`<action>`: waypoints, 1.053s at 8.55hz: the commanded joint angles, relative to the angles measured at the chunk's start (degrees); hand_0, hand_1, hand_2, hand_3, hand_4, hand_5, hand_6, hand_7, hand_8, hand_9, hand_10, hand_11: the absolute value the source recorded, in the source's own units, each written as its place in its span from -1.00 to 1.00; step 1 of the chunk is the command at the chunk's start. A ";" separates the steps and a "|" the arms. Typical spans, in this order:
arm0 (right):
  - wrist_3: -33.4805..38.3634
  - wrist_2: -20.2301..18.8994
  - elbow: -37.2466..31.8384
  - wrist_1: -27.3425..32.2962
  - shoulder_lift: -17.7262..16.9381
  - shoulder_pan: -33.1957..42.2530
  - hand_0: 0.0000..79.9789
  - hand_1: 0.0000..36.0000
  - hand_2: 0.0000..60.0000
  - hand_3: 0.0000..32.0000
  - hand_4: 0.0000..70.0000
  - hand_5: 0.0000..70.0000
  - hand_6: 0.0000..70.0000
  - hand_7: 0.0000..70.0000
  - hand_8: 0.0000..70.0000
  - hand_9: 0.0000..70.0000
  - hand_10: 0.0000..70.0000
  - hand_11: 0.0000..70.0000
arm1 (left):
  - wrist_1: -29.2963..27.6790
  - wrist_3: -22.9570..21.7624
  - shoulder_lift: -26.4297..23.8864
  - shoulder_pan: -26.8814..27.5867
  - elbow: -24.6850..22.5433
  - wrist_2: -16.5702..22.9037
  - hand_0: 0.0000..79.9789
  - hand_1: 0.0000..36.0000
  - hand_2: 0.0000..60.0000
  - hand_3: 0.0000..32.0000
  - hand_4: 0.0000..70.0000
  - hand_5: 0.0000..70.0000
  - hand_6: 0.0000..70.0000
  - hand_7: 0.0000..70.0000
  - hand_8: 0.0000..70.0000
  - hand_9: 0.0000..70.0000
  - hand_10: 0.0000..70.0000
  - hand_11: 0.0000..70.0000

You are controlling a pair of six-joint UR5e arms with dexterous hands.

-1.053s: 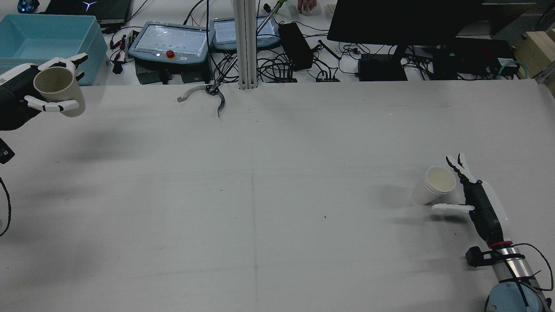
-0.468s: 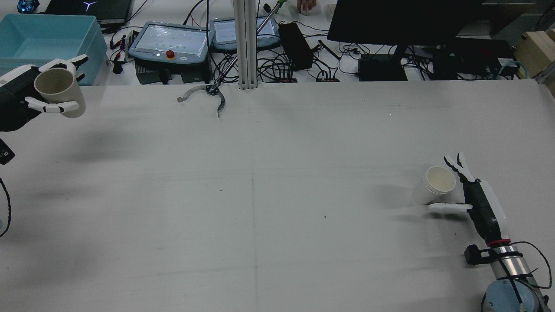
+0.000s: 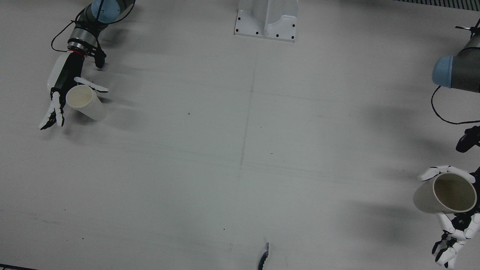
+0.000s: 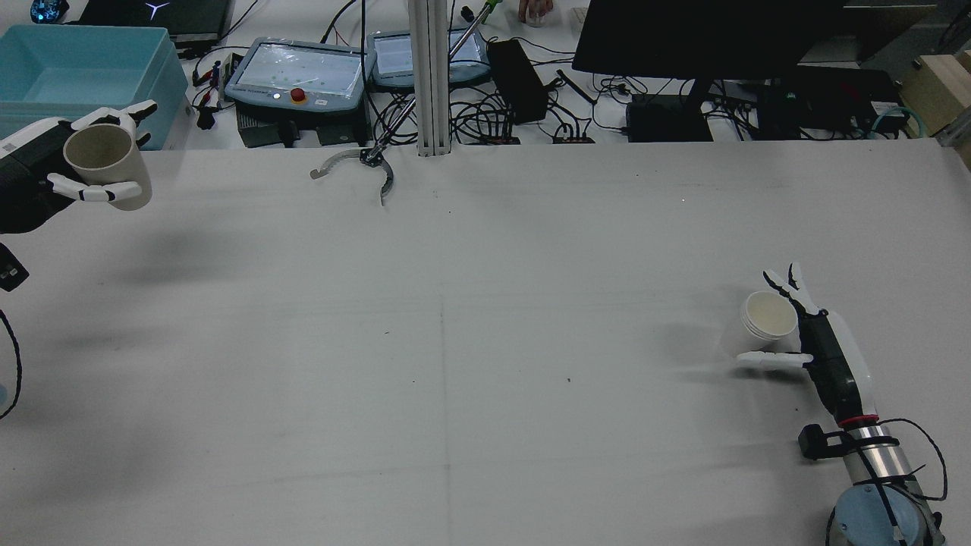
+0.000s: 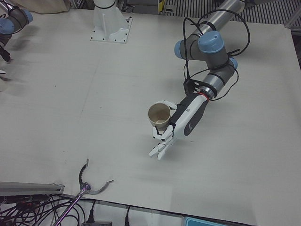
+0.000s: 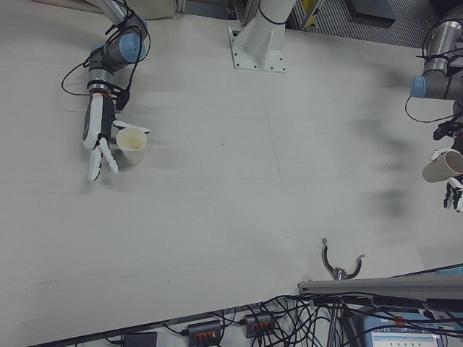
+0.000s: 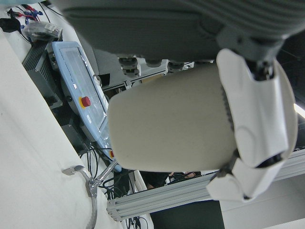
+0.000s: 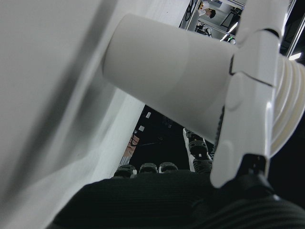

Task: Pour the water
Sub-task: 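Close the right hand fingers around the second paper cup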

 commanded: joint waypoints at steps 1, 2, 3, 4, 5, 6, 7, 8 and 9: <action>-2.80 -1.94 -0.05 -0.04 4.22 0.93 0.50 0.16 -1.00 -1.00 -0.72 -0.88 -1.00 -1.00 -1.00 -1.00 -1.00 -0.93 | 0.16 0.06 0.09 -0.02 0.12 0.00 0.19 0.21 0.36 -1.00 -0.71 1.00 -0.94 -0.68 -1.00 -0.98 -0.88 -0.78; -3.17 -2.12 -0.05 -0.04 4.23 1.20 0.49 0.16 -1.00 -1.00 -0.72 -0.87 -1.00 -1.00 -1.00 -1.00 -1.00 -0.93 | 0.16 0.14 0.26 0.06 0.12 0.00 0.18 0.23 0.42 -1.00 -0.73 1.00 -0.94 -0.69 -1.00 -0.98 -0.88 -0.78; -3.08 -2.21 -0.05 0.05 4.23 1.63 0.50 0.17 -1.00 -1.00 -0.72 -0.86 -1.00 -1.00 -1.00 -1.00 -0.99 -0.91 | 0.16 0.14 0.35 0.06 0.20 -0.09 0.18 0.21 0.39 -1.00 -0.73 1.00 -0.94 -0.69 -1.00 -0.98 -0.88 -0.79; -3.08 -2.21 -0.05 0.05 4.23 1.81 0.50 0.16 -1.00 -1.00 -0.71 -0.82 -1.00 -1.00 -1.00 -1.00 -0.97 -0.89 | 0.24 0.23 0.27 0.15 0.21 -0.09 0.18 0.24 0.44 -1.00 -0.74 1.00 -0.94 -0.68 -1.00 -0.98 -0.89 -0.79; -3.08 -2.13 -0.05 0.05 4.23 1.99 0.48 0.11 -1.00 -1.00 -0.70 -0.57 -0.97 -0.98 -1.00 -1.00 -0.93 -0.83 | 0.24 0.23 0.27 0.15 0.29 -0.09 0.17 0.25 0.48 -1.00 -0.75 1.00 -0.94 -0.68 -1.00 -0.98 -0.88 -0.78; -2.99 -2.12 0.03 0.14 4.23 2.08 0.42 -0.01 -1.00 -1.00 -0.64 0.00 -0.93 -0.86 -0.96 -0.96 -0.85 -0.72 | 0.24 0.23 0.35 0.15 0.38 -0.09 0.17 0.27 0.52 -1.00 -0.76 1.00 -0.94 -0.68 -1.00 -0.98 -0.88 -0.79; -2.82 -2.12 0.12 0.14 4.23 2.08 0.28 -0.27 -1.00 -1.00 -0.45 1.00 -0.82 -0.62 -0.88 -0.77 -0.73 -0.57 | 0.24 0.23 0.35 0.15 0.47 -0.09 0.16 0.30 0.59 -1.00 -0.79 1.00 -0.93 -0.68 -1.00 -0.98 -0.88 -0.78; -2.82 -2.12 0.12 0.14 4.23 2.08 0.23 -0.43 -0.90 -1.00 -0.25 1.00 -0.69 -0.46 -0.74 -0.55 -0.61 -0.41 | 0.24 0.23 0.35 0.15 0.56 -0.09 0.16 0.31 0.62 -1.00 -0.80 1.00 -0.94 -0.68 -1.00 -0.98 -0.88 -0.78; -2.82 -2.12 0.21 0.14 4.23 2.08 0.26 -0.27 -0.60 -1.00 -0.04 1.00 -0.67 -0.46 -0.69 -0.49 -0.56 -0.34 | 0.24 0.23 0.35 0.15 0.56 -0.09 0.16 0.32 0.67 -1.00 -0.82 1.00 -0.94 -0.68 -1.00 -0.98 -0.88 -0.78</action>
